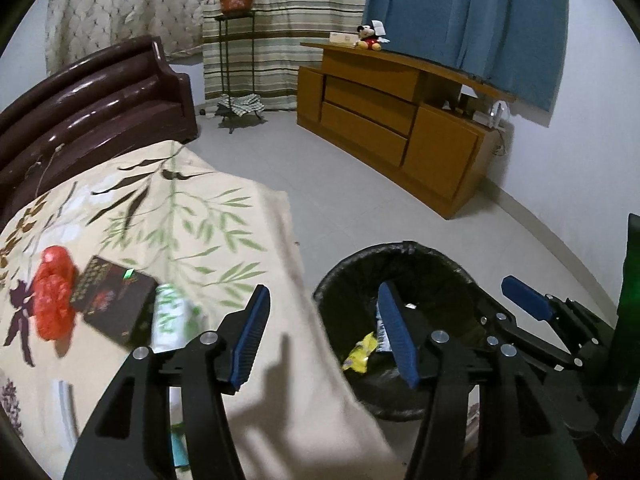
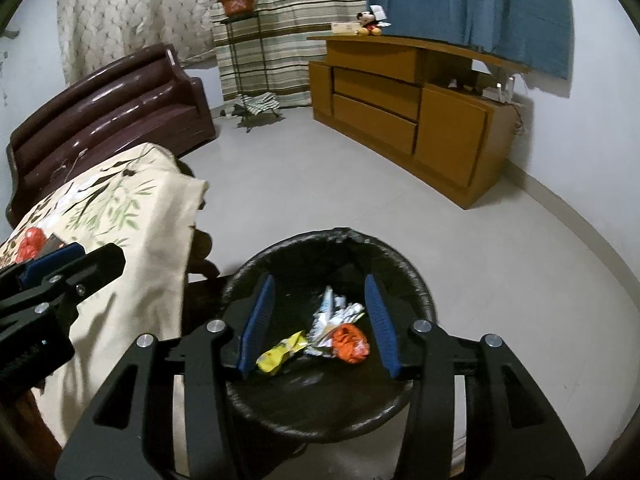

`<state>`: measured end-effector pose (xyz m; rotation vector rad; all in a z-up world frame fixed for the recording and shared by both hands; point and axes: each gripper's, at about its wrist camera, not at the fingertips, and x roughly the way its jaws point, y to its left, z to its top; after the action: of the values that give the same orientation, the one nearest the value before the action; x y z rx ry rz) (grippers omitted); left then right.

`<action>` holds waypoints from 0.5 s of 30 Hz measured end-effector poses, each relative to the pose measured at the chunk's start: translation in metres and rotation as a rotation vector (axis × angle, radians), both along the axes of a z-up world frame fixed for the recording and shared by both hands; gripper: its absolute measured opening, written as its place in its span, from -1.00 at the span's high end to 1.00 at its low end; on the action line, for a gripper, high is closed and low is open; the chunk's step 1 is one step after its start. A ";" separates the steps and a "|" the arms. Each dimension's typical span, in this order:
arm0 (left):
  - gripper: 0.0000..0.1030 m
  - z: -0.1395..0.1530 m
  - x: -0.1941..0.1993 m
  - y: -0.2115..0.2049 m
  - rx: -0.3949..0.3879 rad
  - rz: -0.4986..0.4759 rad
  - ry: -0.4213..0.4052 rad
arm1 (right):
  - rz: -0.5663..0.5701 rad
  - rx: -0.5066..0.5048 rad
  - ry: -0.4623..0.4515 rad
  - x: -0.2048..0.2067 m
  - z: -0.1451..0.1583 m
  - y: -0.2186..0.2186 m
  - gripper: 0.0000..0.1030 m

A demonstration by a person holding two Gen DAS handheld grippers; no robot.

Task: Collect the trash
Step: 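Move both open tools back over the bed toward the white items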

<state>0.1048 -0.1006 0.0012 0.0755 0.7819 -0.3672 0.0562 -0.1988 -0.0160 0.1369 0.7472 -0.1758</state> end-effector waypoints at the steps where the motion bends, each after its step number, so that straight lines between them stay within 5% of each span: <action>1: -0.08 0.002 -0.003 0.008 0.003 0.014 -0.004 | 0.007 0.002 0.000 -0.001 0.001 0.004 0.11; 15: -0.12 0.015 -0.015 0.113 0.007 0.223 -0.027 | 0.161 0.014 -0.006 0.002 0.017 0.080 0.10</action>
<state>0.0893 0.0120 0.0158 -0.0001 0.7566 -0.1519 0.0578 -0.1188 0.0015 0.0899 0.7499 -0.0173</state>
